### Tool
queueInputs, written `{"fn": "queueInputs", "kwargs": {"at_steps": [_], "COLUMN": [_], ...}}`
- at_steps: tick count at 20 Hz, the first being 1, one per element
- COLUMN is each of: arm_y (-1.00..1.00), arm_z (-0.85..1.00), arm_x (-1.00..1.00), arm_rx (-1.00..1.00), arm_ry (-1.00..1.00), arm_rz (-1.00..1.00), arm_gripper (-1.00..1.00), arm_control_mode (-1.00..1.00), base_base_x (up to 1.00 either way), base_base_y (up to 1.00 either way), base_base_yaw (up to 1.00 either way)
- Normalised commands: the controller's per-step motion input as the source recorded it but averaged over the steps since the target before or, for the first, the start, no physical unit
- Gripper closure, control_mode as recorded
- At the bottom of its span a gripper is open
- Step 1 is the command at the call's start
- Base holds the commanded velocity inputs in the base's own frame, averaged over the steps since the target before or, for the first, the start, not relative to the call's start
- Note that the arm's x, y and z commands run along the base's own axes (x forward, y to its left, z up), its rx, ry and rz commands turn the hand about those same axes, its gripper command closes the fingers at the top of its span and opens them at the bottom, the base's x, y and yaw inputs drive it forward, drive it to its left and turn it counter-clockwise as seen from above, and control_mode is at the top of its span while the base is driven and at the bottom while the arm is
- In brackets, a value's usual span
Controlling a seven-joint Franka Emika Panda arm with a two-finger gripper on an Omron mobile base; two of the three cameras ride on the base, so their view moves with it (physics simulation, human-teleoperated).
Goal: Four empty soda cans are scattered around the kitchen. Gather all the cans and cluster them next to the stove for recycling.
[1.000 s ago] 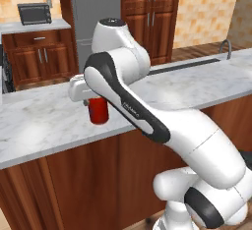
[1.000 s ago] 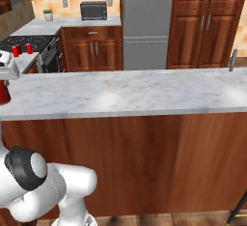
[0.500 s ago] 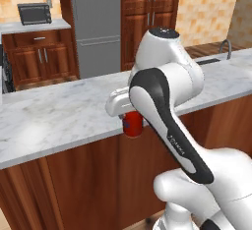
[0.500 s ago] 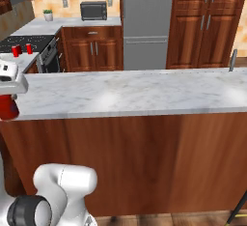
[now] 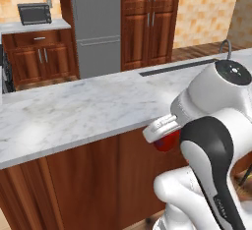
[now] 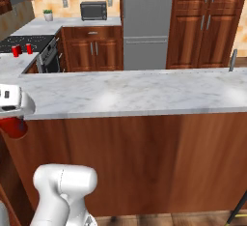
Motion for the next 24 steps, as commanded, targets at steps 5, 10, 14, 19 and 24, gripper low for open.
{"fn": "queueInputs", "kwargs": {"at_steps": [5, 10, 14, 19, 24], "arm_y": [-0.50, -0.38, -0.22, -0.08, -0.03], "arm_z": [0.00, 0.03, 0.06, 0.00, -0.08], "arm_x": [-0.83, -0.51, -0.34, -0.03, 0.00], "arm_rx": [0.00, 0.00, 0.00, 0.00, 0.00], "arm_ry": [-0.03, 0.06, 0.12, 0.17, 0.10], "arm_rz": [0.00, 0.00, 0.00, -0.02, -0.07], "arm_gripper": [1.00, 1.00, 1.00, 1.00, 1.00], "arm_control_mode": [-1.00, -1.00, -1.00, -1.00, -1.00], "base_base_x": [0.00, 0.00, 0.00, 0.00, 0.00], "base_base_y": [0.00, 0.00, 0.00, 0.00, 0.00], "base_base_yaw": [0.00, 0.00, 0.00, 0.00, 0.00]}}
